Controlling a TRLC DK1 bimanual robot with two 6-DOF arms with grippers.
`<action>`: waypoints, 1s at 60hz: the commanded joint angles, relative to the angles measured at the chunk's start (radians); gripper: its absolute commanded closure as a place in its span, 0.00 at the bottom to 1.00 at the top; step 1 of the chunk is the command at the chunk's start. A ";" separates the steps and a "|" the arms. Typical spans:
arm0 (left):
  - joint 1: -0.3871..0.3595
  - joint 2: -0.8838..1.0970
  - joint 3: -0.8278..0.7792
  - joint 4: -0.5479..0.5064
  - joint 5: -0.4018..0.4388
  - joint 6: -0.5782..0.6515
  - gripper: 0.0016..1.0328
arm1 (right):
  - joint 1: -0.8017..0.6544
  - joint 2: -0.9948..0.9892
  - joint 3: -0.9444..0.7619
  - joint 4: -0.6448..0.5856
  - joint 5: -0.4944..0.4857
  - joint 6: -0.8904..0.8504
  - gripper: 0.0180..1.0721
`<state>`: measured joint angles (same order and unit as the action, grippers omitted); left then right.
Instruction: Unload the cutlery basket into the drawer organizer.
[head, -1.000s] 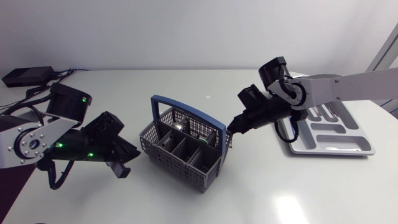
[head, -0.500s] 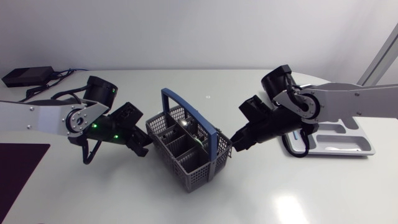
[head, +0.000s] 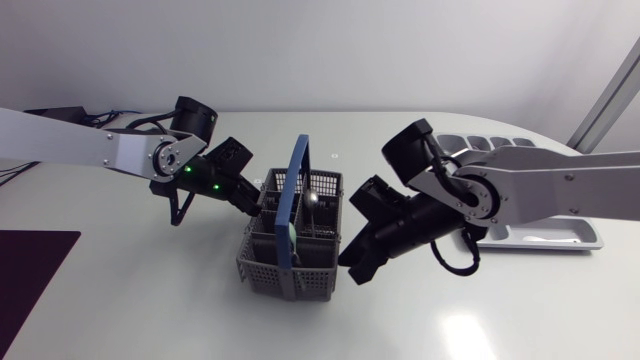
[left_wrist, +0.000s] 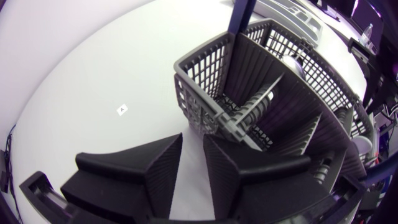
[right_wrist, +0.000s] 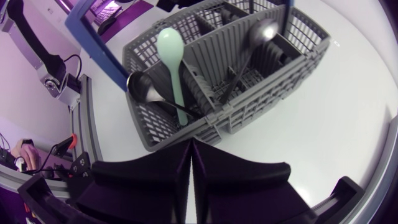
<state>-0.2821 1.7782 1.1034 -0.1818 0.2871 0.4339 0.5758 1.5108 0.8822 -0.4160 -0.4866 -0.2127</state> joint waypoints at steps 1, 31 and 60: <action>-0.005 0.026 0.027 -0.002 0.015 -0.018 0.72 | 0.048 -0.004 -0.019 0.008 -0.006 0.022 0.93; 0.107 -0.319 -0.031 -0.320 0.061 -0.020 0.57 | -0.056 -0.110 -0.103 0.009 0.010 -0.008 0.58; -0.011 -0.218 0.185 -0.823 0.310 -0.161 0.52 | -0.102 -0.195 -0.100 -0.073 0.008 -0.007 0.29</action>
<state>-0.2798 1.5265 1.2617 -0.9855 0.5842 0.3050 0.4847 1.3361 0.7963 -0.4702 -0.4820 -0.2134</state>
